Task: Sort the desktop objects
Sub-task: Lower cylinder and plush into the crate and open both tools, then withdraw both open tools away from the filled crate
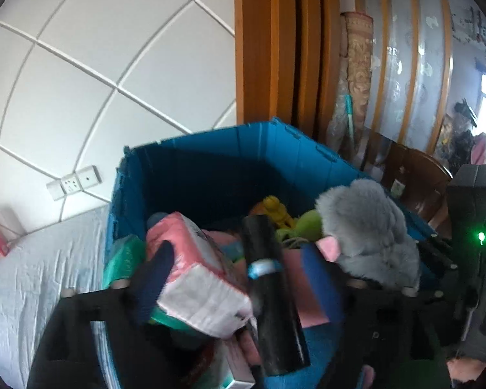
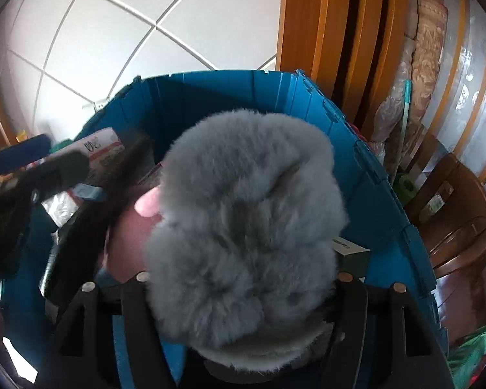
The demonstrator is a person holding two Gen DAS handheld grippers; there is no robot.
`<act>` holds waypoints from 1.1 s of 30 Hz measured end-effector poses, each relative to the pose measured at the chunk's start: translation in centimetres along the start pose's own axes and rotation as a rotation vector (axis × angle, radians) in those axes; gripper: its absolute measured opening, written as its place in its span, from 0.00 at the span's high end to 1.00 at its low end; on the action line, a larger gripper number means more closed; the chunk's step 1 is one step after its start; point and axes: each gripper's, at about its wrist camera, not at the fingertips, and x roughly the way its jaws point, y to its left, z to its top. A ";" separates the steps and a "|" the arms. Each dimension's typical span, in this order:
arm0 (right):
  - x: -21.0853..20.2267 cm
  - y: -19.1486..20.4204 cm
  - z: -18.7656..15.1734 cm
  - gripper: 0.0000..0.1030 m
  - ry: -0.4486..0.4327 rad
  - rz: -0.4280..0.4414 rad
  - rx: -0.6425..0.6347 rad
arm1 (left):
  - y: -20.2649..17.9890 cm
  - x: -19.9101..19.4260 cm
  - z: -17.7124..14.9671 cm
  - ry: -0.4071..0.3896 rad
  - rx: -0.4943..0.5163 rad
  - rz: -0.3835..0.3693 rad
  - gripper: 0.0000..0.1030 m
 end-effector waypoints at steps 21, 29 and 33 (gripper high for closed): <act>-16.2 10.0 -9.1 0.00 -0.274 -0.009 0.043 | 8.2 -14.7 -8.6 -0.116 -0.109 0.105 0.01; -22.0 20.8 -17.4 0.00 -0.289 0.001 0.047 | 12.9 -24.1 -17.8 -0.091 -0.122 0.196 0.01; -24.6 24.1 -21.0 0.00 -0.273 -0.026 0.062 | 14.3 -27.5 -20.7 -0.071 -0.136 0.173 0.01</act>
